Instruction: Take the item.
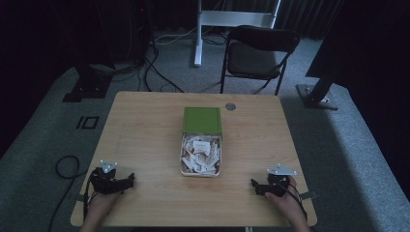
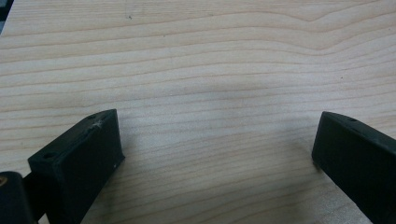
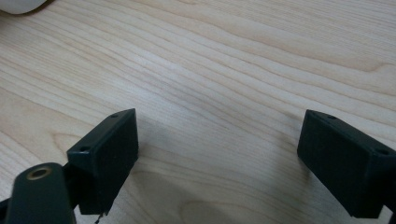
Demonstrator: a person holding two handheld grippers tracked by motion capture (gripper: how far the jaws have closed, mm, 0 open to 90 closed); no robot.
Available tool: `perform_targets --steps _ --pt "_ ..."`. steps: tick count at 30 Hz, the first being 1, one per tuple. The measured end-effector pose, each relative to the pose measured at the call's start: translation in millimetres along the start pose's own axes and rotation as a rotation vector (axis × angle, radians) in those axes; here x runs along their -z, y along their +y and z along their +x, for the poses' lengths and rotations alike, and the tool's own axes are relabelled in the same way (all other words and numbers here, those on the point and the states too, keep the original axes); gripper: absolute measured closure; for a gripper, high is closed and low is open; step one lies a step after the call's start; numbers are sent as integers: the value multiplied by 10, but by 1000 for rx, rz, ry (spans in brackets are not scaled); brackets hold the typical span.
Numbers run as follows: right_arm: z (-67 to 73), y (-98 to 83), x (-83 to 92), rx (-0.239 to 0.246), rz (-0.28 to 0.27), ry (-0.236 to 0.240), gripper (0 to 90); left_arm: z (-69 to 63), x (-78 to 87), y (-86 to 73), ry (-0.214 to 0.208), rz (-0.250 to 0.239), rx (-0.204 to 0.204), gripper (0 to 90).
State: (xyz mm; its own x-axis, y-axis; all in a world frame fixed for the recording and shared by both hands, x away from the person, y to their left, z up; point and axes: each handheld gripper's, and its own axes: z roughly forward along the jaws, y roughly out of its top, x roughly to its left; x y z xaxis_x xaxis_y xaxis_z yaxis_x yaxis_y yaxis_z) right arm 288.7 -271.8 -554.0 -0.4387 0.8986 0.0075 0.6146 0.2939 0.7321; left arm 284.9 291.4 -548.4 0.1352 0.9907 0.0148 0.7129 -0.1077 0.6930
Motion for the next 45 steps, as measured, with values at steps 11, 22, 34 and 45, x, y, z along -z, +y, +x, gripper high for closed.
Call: perform_targets --steps 11,22,34,45 --pt "1 0 1 1 1 1 123 0 -1 0 0 0 2 24" --pt "0 0 1 2 0 1 124 0 -1 0 0 -1 2 24" --pt "-7 0 6 -9 -6 2 139 0 -1 1 0 0 1 24" --pt "-5 145 38 -32 -49 4 143 0 -1 1 0 0 2 24"
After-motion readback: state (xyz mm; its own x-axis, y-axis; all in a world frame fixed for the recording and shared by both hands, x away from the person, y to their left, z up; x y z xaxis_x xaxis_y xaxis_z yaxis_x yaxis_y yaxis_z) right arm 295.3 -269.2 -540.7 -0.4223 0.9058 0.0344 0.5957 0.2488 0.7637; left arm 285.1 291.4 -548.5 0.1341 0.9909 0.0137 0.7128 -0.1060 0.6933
